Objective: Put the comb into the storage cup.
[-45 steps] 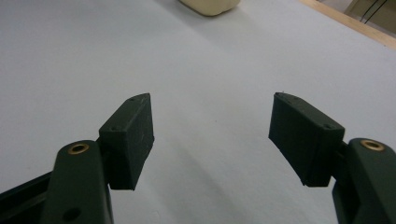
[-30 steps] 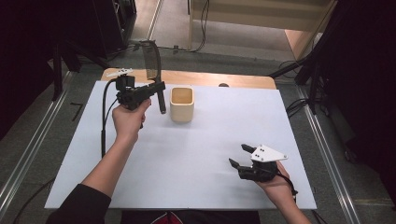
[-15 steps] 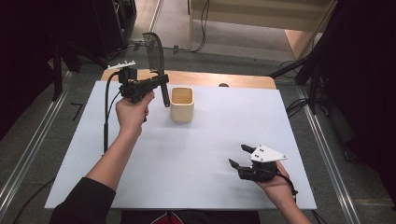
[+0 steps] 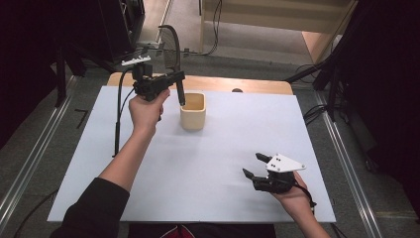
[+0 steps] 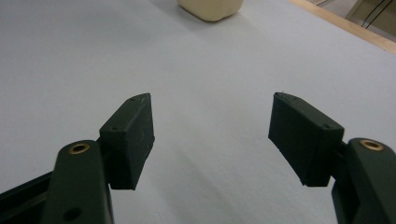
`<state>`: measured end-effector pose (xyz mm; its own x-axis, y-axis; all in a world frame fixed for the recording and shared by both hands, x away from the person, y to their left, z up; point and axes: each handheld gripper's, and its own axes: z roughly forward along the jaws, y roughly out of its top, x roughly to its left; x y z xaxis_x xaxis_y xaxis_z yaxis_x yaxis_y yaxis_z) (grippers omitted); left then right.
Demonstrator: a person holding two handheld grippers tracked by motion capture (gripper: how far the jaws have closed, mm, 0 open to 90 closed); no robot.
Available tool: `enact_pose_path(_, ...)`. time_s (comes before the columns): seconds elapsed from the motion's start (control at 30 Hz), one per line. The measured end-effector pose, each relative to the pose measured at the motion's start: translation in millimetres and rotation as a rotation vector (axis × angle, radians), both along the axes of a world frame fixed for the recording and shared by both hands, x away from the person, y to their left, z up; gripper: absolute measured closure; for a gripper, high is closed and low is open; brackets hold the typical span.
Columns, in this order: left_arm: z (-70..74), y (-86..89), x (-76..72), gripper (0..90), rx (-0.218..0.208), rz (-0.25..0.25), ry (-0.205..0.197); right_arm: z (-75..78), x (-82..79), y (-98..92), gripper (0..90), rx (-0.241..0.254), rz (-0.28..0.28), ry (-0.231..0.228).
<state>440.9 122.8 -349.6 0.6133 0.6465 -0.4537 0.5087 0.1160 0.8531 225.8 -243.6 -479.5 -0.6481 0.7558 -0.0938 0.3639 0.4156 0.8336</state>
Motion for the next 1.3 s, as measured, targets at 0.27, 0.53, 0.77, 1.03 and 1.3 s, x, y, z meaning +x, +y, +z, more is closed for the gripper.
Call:
enact_pose_path(0.27, -6.5, -11.9, 11.2, 73.0, 0.025, -0.009, -0.006, 0.8, 0.1, -0.7, 29.2, 0.003, -0.001, -0.005)
enact_pose_path(0.53, -15.7, -22.2, 19.6, 73.0, 0.069, -0.029, -0.017, 1.3, -0.3, -0.4, 29.2, 0.006, -0.003, -0.003)
enact_pose_path(0.77, -23.3, -26.9, 24.8, 73.0, 0.065, -0.038, -0.020, 1.2, 0.0, -0.2, 29.3, 0.006, 0.004, -0.002)
enact_pose_path(1.03, -31.9, -30.4, 29.1, 73.0, 0.104, -0.040, -0.035, 2.2, 0.1, -1.2, 29.4, 0.016, 0.003, -0.002)
enact_pose_path(1.3, -38.6, -32.3, 31.5, 73.0, 0.103, -0.049, -0.039, 2.2, 0.2, -0.9, 29.3, 0.018, 0.006, 0.000)
